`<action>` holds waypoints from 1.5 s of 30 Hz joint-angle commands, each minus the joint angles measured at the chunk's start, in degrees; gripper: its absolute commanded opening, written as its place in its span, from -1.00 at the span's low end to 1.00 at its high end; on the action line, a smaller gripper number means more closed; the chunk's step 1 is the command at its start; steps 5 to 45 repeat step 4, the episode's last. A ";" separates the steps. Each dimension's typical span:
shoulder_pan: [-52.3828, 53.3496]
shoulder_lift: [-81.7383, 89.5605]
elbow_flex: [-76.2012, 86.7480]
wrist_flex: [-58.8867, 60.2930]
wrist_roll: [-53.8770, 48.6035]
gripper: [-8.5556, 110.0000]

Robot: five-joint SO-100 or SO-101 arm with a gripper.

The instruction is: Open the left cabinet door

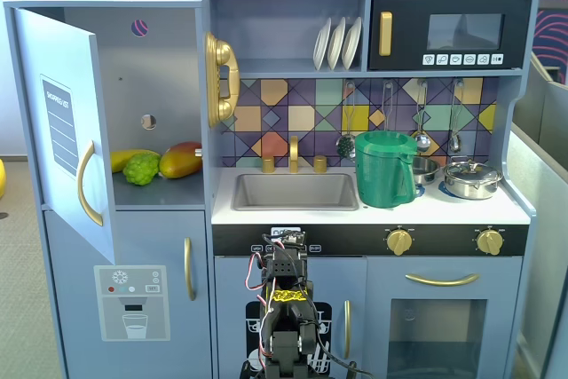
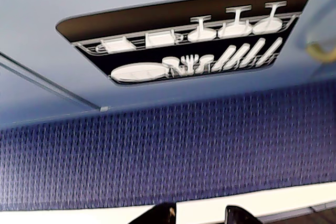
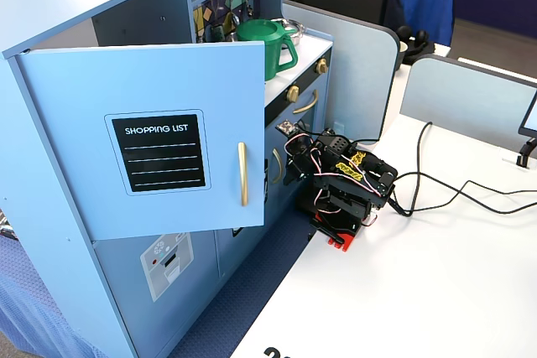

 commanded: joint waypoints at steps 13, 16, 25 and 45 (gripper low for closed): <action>0.70 -0.35 0.35 9.93 2.90 -0.80; 0.70 -0.35 0.35 9.93 2.90 -0.80; 0.70 -0.35 0.35 9.93 2.90 -0.80; 0.70 -0.35 0.35 9.93 2.90 -0.80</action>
